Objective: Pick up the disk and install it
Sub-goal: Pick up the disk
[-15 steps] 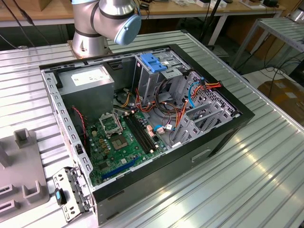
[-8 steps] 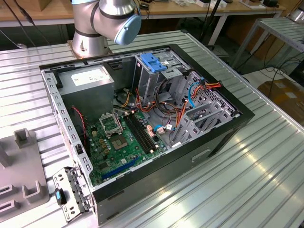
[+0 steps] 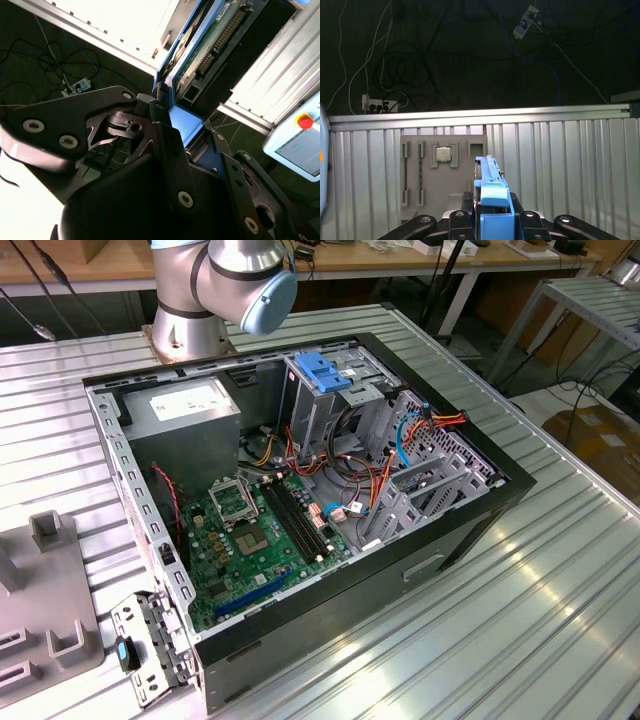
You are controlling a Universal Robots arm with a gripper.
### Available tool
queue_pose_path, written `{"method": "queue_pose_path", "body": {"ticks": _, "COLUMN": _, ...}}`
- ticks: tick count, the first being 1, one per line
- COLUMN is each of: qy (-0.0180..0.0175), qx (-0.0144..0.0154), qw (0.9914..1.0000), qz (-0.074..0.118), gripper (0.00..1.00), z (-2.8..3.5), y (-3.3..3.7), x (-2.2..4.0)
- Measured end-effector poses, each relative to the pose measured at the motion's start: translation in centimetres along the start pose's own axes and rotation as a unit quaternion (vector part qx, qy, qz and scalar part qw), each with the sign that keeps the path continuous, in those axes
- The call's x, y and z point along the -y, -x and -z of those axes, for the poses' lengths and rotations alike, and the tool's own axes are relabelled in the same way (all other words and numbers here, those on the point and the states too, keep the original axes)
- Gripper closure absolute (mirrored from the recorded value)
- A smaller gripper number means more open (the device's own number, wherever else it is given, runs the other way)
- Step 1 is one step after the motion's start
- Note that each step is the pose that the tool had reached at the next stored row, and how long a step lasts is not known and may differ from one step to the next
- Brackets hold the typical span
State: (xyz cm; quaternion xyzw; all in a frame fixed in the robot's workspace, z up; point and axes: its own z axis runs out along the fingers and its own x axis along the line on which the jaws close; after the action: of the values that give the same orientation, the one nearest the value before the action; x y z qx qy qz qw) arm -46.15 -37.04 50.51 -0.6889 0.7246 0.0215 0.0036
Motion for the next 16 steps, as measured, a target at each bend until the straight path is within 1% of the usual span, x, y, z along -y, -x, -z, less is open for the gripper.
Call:
{"method": "queue_pose_path", "body": {"ticks": 5, "qy": 0.0000, "qx": 0.0000, "qw": 1.00000, "qz": 0.000, "gripper": 0.63, "z": 0.43, "y": 0.01, "x": -0.01}}
{"method": "queue_pose_path", "body": {"ticks": 11, "qy": 0.0002, "qx": 0.0000, "qw": 1.00000, "qz": 0.000, "gripper": 0.63, "z": 1.10, "y": 0.04, "x": -0.02}}
{"method": "queue_pose_path", "body": {"ticks": 14, "qy": 0.0003, "qx": -0.0001, "qw": 1.00000, "qz": 0.000, "gripper": 0.63, "z": 1.32, "y": 0.04, "x": -0.03}}
{"method": "queue_pose_path", "body": {"ticks": 16, "qy": 0.0002, "qx": 0.0000, "qw": 1.00000, "qz": 0.000, "gripper": 0.63, "z": 1.33, "y": 0.04, "x": -0.03}}
